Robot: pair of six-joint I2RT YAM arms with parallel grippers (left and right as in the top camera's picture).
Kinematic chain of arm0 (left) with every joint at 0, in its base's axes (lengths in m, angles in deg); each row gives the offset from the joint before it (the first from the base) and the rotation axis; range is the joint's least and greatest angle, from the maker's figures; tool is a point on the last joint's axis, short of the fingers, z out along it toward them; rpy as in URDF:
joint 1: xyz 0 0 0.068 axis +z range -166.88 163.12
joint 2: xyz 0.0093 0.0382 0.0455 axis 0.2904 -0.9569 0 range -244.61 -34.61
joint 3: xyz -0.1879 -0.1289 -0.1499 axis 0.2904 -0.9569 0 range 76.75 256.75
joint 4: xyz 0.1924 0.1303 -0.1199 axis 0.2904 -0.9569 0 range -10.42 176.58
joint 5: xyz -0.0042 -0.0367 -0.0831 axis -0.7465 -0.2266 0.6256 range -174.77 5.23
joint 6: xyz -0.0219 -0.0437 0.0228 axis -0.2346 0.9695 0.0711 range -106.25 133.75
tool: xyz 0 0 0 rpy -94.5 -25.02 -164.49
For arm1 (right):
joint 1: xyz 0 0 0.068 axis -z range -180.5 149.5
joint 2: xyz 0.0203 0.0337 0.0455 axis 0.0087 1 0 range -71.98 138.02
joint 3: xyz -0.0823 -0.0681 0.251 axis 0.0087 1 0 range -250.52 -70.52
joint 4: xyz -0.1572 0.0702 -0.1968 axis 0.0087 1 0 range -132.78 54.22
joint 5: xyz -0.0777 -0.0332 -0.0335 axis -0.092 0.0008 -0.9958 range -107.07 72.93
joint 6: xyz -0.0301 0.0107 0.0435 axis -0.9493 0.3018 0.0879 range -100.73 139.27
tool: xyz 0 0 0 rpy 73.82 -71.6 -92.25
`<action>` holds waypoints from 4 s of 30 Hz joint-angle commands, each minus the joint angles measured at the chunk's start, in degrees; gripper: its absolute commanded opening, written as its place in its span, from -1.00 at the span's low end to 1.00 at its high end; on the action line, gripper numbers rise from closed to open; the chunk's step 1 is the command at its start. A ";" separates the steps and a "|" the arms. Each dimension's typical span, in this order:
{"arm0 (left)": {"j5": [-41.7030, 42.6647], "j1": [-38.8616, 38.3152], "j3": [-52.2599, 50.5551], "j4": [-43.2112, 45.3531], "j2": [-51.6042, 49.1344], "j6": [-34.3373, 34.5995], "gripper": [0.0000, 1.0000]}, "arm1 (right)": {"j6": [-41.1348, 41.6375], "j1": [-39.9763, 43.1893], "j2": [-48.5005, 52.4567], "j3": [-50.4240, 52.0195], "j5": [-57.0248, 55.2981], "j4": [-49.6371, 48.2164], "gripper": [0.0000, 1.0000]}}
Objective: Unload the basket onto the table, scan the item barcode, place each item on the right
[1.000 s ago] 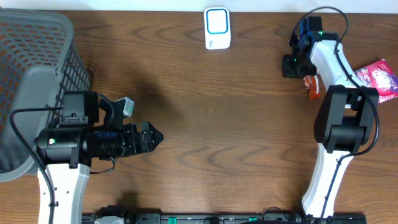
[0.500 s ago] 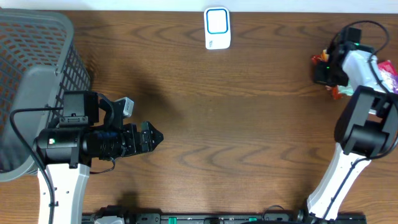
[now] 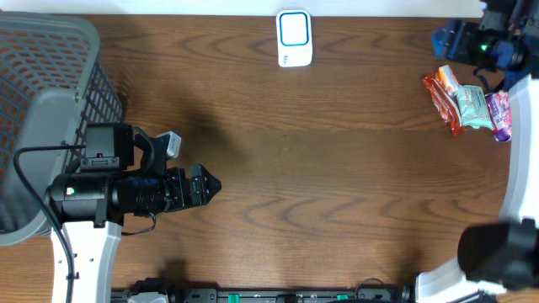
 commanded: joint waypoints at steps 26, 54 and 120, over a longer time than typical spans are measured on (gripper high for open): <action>-0.57 -0.22 -0.17 0.00 0.04 -0.52 0.96 | 4.98 -25.33 -27.32 19.47 -3.30 27.08 0.99; -0.57 -0.22 -0.17 0.00 0.04 -0.52 0.96 | -1.01 -25.22 -31.12 30.95 -4.74 14.58 0.98; -0.57 -0.22 -0.17 0.00 0.04 -0.52 0.96 | -4.76 -11.93 -98.73 107.08 -19.61 -49.62 0.99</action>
